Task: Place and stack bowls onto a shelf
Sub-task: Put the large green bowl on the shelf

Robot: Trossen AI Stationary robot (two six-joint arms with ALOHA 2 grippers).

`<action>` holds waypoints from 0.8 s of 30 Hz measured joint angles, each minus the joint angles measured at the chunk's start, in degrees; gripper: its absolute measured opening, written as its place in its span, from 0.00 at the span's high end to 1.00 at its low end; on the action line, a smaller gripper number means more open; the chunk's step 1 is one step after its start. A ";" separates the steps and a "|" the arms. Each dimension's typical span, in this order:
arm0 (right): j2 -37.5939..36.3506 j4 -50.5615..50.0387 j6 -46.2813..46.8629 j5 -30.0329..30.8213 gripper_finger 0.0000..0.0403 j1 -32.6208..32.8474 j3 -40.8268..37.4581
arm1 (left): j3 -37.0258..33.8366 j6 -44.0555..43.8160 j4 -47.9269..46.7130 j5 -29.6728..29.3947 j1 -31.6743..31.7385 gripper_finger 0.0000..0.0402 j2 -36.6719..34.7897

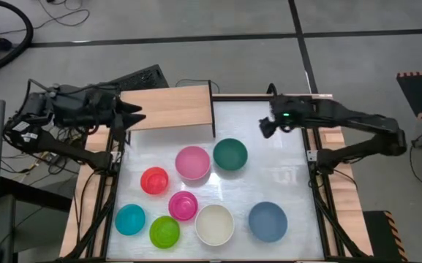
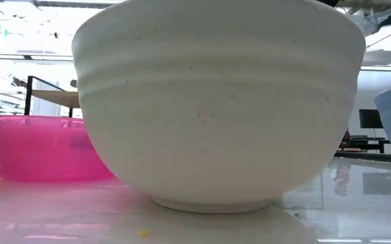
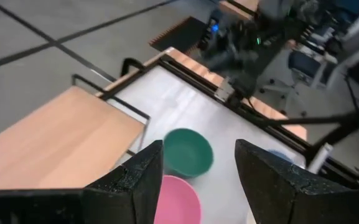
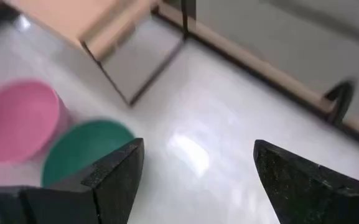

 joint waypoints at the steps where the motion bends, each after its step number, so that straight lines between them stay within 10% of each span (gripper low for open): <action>1: 1.68 -0.58 0.02 -1.82 0.18 -0.89 -0.01 | 0.19 -0.48 -0.49 -0.98 0.00 0.54 -0.06; 24: 29.53 6.27 -2.49 -14.77 0.21 -1.54 0.03 | 0.18 -3.25 -6.31 -7.44 0.02 0.54 -2.63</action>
